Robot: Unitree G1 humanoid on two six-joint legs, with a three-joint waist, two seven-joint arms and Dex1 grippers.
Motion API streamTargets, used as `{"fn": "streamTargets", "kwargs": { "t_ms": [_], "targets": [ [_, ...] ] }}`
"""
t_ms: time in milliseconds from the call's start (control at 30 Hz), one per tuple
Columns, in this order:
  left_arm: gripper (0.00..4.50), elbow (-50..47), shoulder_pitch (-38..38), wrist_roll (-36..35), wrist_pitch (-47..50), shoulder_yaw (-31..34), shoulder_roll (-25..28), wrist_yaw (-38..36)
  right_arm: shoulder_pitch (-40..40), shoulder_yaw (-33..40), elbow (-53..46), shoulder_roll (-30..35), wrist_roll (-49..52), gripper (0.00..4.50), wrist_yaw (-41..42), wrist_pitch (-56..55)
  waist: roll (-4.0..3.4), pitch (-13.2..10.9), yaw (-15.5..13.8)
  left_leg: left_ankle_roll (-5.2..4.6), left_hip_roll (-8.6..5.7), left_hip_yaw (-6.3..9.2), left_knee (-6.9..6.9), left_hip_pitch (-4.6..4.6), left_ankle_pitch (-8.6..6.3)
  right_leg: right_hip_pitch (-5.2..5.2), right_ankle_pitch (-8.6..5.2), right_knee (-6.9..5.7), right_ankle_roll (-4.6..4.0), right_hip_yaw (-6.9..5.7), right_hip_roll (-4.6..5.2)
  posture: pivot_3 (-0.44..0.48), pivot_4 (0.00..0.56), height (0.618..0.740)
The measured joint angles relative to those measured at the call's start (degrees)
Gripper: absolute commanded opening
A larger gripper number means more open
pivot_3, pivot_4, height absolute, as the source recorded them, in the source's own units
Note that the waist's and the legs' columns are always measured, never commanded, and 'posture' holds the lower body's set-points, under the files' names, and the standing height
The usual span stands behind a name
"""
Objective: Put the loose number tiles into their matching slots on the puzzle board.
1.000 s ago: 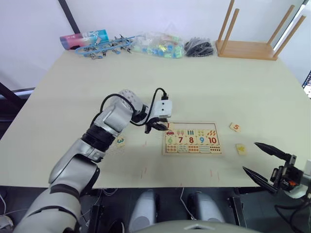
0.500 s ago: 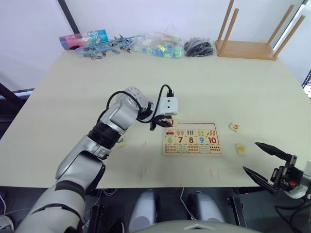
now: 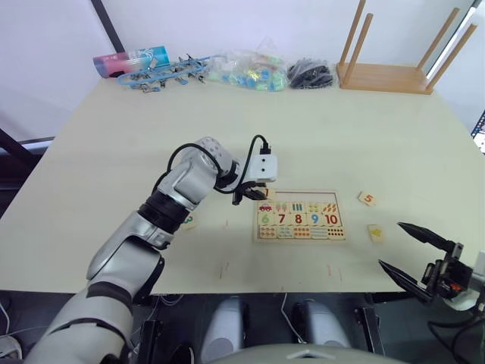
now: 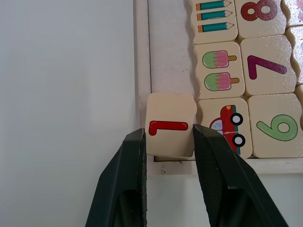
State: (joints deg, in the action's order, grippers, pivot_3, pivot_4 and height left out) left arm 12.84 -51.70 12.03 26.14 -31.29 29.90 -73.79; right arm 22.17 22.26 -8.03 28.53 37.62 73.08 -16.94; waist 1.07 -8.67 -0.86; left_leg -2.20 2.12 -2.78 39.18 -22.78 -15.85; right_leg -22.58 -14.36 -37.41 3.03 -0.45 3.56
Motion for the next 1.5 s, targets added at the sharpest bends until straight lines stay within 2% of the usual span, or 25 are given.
{"fn": "streamTargets", "kwargs": {
  "t_ms": [967,1000,1100,1500],
  "targets": [
    [0.93,1.34,-0.12,0.3,-0.54,-0.58,-0.52,-0.31,0.0,0.0,0.2,-0.3,-0.4,4.5,0.29,-1.06,0.0,0.0,0.0,0.0,0.0,0.0,0.0,0.0,0.0,0.0,0.0,0.0,0.0,0.0,0.0,0.0,0.15,0.737],
    [1.43,1.34,-0.12,0.29,-0.55,-0.58,-0.52,-0.28,-0.02,0.0,0.3,-0.3,-0.41,4.5,0.32,-1.15,0.0,0.0,0.0,0.0,0.0,0.0,0.0,0.0,0.0,0.0,0.0,0.0,0.0,0.0,0.0,0.0,0.15,0.737],
    [2.55,1.39,-0.12,0.31,-0.6,-0.56,-0.52,0.23,-0.04,0.0,0.66,-0.31,-0.42,4.5,0.37,-1.31,0.0,0.0,0.0,0.0,0.0,0.0,0.0,0.0,0.0,0.0,0.0,0.0,0.0,0.0,0.0,0.0,0.15,0.737],
    [2.55,1.32,-0.12,0.28,-1.24,-0.55,-0.14,0.15,-0.23,0.0,1.79,-0.31,-0.49,4.5,0.41,-1.78,0.0,0.0,0.01,0.0,0.0,0.0,0.0,0.0,0.0,0.0,0.0,0.0,0.0,0.0,0.0,0.0,0.15,0.737]
  ]
}}
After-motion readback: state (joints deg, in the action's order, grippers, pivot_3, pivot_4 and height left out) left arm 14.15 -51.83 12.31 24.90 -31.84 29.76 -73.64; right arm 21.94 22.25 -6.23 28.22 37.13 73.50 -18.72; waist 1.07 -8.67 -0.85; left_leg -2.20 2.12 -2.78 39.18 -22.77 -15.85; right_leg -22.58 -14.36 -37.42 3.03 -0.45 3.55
